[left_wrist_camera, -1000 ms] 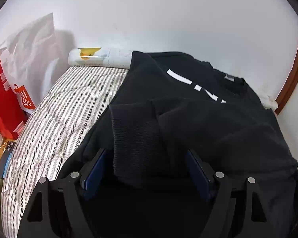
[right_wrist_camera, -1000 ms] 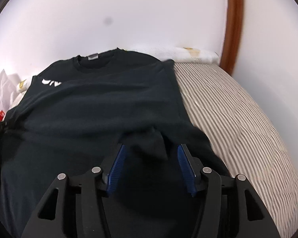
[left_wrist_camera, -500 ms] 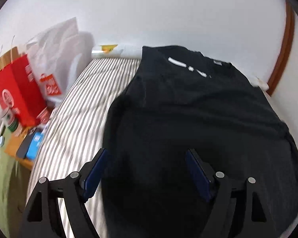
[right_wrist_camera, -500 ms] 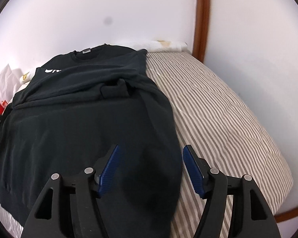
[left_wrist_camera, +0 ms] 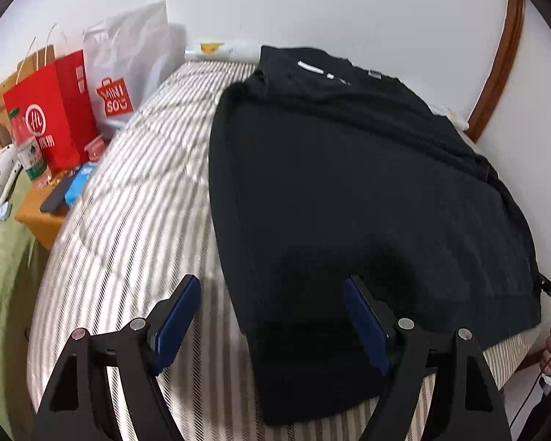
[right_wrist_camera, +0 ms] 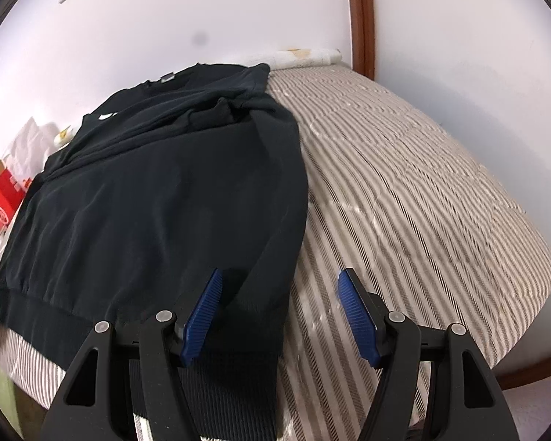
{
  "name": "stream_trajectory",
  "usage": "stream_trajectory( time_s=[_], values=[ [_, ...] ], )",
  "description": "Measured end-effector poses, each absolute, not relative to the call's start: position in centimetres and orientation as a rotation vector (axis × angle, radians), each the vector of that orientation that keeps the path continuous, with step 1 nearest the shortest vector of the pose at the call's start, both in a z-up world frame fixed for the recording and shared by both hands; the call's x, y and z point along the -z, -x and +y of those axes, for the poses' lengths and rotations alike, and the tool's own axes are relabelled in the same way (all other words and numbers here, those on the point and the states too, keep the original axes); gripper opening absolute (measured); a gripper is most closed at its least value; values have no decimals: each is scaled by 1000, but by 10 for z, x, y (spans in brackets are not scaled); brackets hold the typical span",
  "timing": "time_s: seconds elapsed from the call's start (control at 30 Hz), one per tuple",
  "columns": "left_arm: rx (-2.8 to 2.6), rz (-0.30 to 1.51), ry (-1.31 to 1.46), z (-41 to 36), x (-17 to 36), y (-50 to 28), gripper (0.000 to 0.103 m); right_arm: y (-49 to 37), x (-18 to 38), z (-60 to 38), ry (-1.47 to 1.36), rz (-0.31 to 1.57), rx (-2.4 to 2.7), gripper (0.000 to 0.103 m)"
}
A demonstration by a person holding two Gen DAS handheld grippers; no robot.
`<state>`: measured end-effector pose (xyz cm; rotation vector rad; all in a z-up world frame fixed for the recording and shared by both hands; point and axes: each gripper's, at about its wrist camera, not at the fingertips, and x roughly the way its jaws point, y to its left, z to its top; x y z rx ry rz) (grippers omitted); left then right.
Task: Fold small clothes
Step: 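Grasp the black sweatshirt hem with both grippers and lift it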
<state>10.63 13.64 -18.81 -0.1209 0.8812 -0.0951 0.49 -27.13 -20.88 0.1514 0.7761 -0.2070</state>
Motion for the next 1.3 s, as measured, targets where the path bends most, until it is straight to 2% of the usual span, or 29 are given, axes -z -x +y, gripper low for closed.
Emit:
stream_trajectory(
  time_s=[0.17,0.23,0.3,0.33,0.37,0.43,0.47,0.5,0.53,0.57,0.6,0.93,1.3],
  values=[
    [65,851,74,125,192,-105,77,0,214,-268,-154,760,207,65],
    [52,845,68,123,192,-108,72,0,215,-266,-151,755,209,67],
    [22,841,63,121,191,-111,61,-2,216,-264,-143,751,204,69],
    [9,839,55,119,191,-111,51,-4,216,-262,-136,752,202,69],
    [13,837,52,117,190,-112,36,-5,217,-261,-128,751,205,69],
    [13,839,38,114,189,-112,26,-10,217,-256,-104,756,215,69],
    [13,841,34,114,188,-112,17,-12,216,-255,-105,759,209,64],
    [11,839,36,114,188,-111,12,-13,215,-254,-105,759,200,44],
    [1,833,45,117,186,-109,9,-13,214,-252,-99,761,183,29],
    [9,830,69,121,184,-107,8,-13,212,-249,-91,755,174,15],
    [23,826,105,125,183,-105,8,-12,211,-247,-80,745,181,6],
    [138,803,244,142,167,-67,7,17,187,-267,-166,666,112,5],
    [213,717,263,139,137,-24,7,53,152,-274,-197,577,91,5]
  ],
)
